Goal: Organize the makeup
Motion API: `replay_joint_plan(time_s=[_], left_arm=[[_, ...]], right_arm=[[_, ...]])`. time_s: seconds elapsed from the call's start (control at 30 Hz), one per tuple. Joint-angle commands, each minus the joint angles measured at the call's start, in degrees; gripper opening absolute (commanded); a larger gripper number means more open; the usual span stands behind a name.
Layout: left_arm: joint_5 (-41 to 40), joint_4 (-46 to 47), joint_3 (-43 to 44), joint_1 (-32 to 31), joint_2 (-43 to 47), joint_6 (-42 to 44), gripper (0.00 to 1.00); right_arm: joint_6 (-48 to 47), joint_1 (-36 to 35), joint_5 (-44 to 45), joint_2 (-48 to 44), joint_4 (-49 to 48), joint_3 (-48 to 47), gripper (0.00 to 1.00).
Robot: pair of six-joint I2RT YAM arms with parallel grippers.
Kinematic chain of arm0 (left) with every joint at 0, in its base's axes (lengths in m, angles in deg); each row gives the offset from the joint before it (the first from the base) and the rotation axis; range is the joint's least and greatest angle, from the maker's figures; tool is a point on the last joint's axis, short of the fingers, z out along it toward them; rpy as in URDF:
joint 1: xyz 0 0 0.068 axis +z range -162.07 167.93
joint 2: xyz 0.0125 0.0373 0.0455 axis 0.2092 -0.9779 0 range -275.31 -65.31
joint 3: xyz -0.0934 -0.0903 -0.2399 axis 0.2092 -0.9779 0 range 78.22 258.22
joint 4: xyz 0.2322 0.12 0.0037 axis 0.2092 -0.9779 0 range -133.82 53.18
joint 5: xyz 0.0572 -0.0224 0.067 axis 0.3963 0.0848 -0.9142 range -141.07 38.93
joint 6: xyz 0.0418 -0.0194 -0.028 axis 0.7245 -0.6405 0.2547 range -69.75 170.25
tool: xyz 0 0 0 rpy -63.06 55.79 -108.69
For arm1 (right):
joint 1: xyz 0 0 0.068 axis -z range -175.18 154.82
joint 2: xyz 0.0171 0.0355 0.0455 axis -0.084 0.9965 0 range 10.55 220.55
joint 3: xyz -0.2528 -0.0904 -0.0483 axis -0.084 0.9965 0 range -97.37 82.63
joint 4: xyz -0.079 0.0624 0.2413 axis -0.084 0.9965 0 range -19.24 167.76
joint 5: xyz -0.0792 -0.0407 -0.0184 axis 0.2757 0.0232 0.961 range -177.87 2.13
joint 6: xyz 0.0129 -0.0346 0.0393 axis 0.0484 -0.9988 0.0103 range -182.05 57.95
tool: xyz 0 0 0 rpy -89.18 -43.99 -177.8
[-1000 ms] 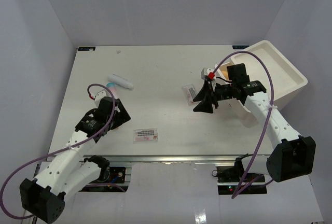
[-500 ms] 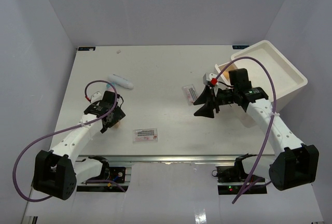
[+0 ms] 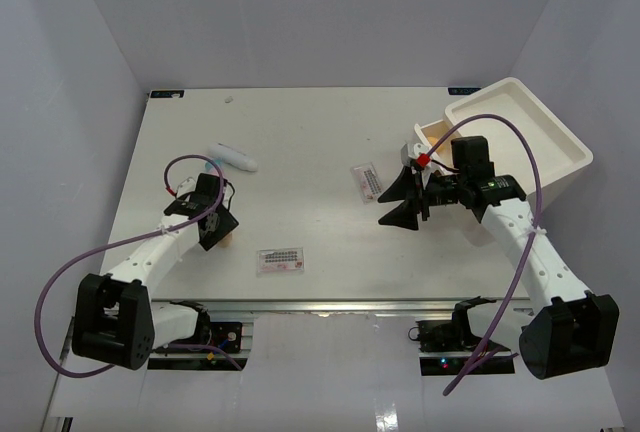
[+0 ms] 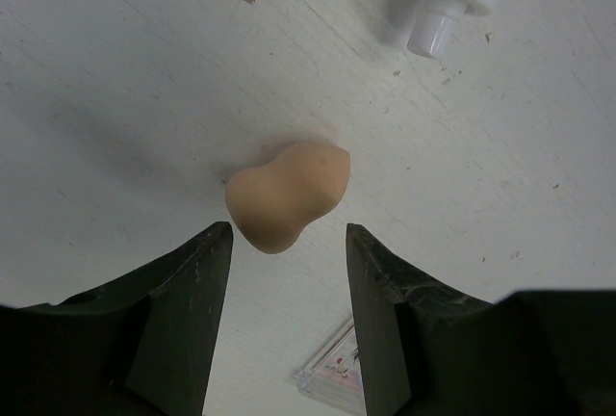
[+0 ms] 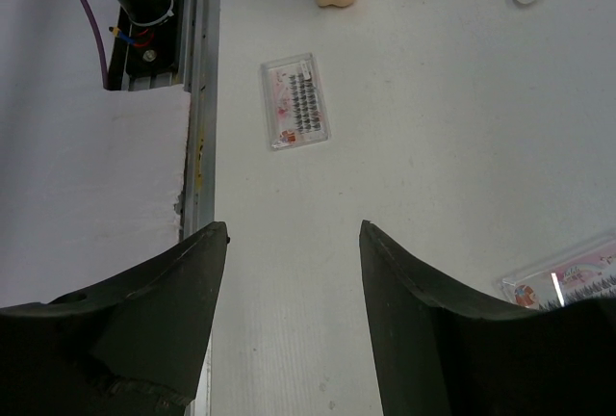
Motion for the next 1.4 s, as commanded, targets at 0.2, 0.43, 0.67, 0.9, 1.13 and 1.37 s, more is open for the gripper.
replay_joint_plan(time_s=[0.2,0.43,0.67,0.9,1.13,1.37], left_arm=[[2.32,1.55,-1.35,0.86,-1.47,-0.49,0.53],[4.41,2.35,-1.67,2.22,-2.54,0.16,0.28],[7.50,3.08,-1.55,2.41,-0.77,2.05,0.19],[25.06,12.65,-2.91,2.41,6.68,10.90,0.02],[46.32,26.69,-5.36,2.41,14.89,16.29,0.00],[75.62,46.94,-4.09,0.08,6.55,12.42,0.00]], right_arm=[[0.23,1.71,-4.03,-2.19,-1.18,0.32,0.64],[0.30,2.77,-5.50,-3.55,-1.09,0.57,0.65],[0.08,3.97,-6.34,-5.21,-1.09,0.99,0.65],[-0.59,4.95,-7.33,-7.15,-1.06,1.32,0.66],[-5.06,5.35,-9.86,-7.98,0.11,2.40,0.69],[-28.32,2.36,-11.20,-8.24,11.18,0.87,0.76]])
